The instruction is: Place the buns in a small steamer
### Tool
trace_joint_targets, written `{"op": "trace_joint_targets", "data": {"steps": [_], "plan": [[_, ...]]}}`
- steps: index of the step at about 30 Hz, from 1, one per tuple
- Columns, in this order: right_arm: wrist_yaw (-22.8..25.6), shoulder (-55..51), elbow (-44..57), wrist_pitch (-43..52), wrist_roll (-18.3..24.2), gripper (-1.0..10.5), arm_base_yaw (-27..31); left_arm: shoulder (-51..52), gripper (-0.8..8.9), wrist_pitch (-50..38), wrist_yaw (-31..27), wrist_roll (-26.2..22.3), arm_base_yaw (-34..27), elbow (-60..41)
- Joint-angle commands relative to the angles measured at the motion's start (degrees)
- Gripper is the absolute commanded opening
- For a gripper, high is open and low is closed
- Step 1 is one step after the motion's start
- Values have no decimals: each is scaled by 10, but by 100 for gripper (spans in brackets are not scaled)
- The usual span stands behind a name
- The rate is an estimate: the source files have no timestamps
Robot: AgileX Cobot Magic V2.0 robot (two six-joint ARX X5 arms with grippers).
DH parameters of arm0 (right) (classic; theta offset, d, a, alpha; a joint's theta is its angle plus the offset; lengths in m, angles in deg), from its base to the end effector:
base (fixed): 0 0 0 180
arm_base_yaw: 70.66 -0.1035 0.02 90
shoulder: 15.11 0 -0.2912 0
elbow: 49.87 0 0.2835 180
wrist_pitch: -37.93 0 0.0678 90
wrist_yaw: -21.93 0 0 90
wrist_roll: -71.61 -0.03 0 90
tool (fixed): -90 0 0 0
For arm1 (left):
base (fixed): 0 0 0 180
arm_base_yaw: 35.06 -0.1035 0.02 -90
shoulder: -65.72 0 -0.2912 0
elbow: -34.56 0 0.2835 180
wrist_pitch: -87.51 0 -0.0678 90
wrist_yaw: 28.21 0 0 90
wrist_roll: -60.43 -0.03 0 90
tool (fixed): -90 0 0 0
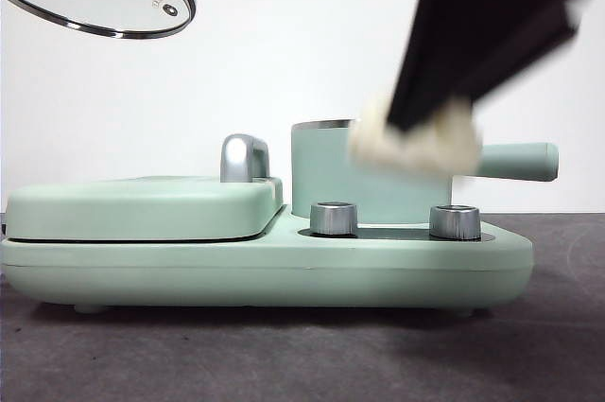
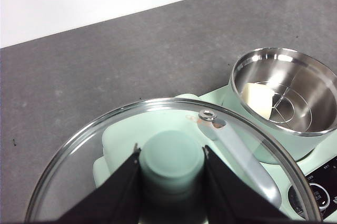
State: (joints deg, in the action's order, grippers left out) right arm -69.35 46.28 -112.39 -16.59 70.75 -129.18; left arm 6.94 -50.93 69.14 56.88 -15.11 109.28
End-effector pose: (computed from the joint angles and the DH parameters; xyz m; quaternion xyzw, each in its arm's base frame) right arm 0.1155 0.1900 0.2862 -0.2094 0.3977 0.4424 0.7761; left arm 0.2145 -0.0820 0.3882 0.0537 0.2131 -0.2368 0.9464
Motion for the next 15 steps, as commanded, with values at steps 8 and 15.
{"op": "trace_joint_targets", "data": {"steps": [8, 15], "plan": [[11, 34, -223, -89, -31, 184, 86, -3, 17, -17, 1, 2, 2, 9], [-42, 132, -310, -91, 3, 184, 186, -3, 17, -16, 1, 2, 2, 9]]}}
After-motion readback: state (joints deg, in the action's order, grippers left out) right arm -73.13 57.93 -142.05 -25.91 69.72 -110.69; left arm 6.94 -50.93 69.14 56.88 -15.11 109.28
